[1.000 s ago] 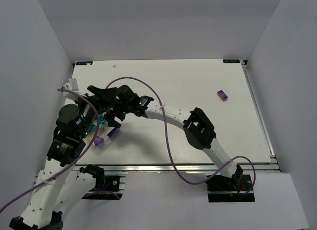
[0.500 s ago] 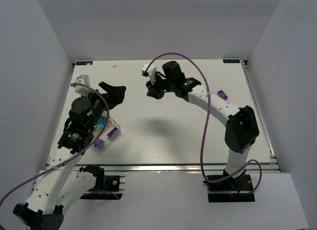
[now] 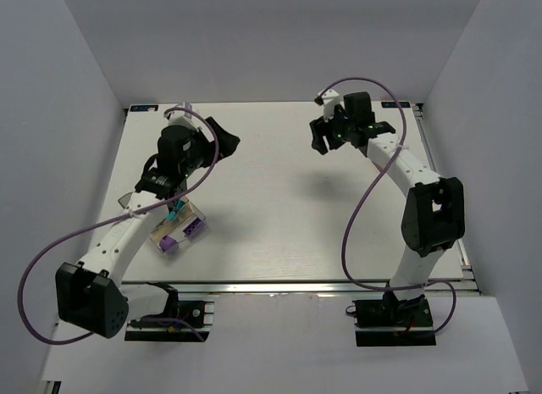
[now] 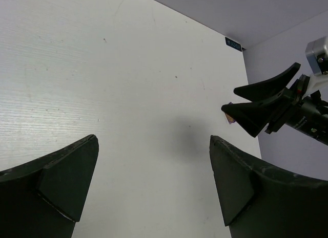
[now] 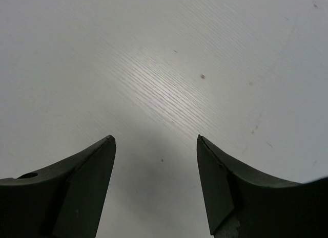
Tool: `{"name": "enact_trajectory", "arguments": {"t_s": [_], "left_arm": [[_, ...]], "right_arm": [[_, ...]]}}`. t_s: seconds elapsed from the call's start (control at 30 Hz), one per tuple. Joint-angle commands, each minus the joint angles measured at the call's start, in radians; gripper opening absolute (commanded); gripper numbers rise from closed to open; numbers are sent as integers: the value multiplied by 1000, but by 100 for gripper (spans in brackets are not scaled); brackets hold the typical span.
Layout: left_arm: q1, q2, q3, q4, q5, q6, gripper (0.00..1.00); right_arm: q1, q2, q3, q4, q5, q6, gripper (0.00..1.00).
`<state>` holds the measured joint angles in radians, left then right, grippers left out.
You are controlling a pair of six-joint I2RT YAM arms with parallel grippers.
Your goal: Sort the legos into containers by color
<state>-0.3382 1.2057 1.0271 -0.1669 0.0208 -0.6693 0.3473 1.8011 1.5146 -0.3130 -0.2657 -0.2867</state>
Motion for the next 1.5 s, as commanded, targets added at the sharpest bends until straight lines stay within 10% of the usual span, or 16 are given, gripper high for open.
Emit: {"name": "enact_trajectory", "arguments": {"t_s": [0.0, 0.3, 0.53, 1.47], "left_arm": [[27, 35, 76, 30, 105, 7, 98], [56, 58, 119, -48, 145, 48, 98], [56, 40, 31, 50, 180, -1, 98], [56, -86, -94, 67, 97, -72, 98]], "right_arm": [[-56, -55, -22, -6, 40, 12, 70], [-180, -49, -47, -27, 128, 8, 68], [-266, 145, 226, -349, 221, -81, 89], [-372, 561, 584, -614, 339, -250, 77]]}}
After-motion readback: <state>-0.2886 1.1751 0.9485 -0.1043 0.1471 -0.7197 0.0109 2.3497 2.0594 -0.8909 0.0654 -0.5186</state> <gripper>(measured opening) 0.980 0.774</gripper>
